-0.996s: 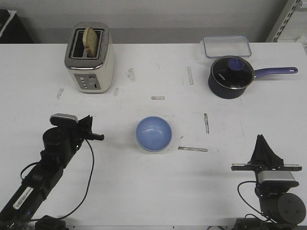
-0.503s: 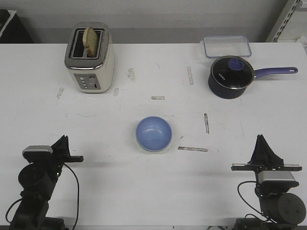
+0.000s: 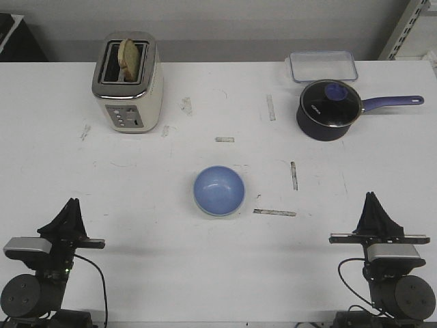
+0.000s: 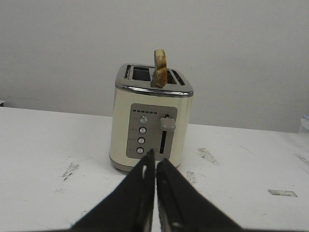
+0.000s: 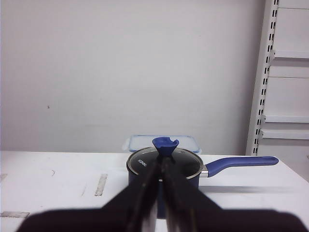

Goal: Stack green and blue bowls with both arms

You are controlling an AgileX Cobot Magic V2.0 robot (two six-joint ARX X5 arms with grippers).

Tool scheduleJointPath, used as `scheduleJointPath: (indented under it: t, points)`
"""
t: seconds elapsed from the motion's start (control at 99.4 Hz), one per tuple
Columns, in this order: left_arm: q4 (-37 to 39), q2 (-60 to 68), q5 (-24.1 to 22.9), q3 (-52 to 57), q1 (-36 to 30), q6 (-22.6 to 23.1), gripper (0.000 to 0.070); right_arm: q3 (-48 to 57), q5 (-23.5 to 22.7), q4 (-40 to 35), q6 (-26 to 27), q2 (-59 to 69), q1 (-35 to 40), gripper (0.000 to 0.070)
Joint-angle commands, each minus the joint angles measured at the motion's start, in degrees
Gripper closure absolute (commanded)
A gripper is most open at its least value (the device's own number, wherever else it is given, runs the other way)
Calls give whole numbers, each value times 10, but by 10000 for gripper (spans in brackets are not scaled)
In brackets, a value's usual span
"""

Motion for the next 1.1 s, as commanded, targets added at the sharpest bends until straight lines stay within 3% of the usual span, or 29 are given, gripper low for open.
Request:
scheduleJointPath:
  t: [0.0,0.131,0.845,1.087]
  points:
    - [-3,-15,2,3,0,25,699,3,1,7,-2,-2,1,700]
    - [-4,-42,7,-15,0,106,699,3,1,7,-2,-2,0,700]
    - [144,-94,7,-222,27,104,699,3,1,7,-2,-2,1,700]
    - [143,-94,7,-232,27,103,699,3,1,7,-2,-2,1,700]
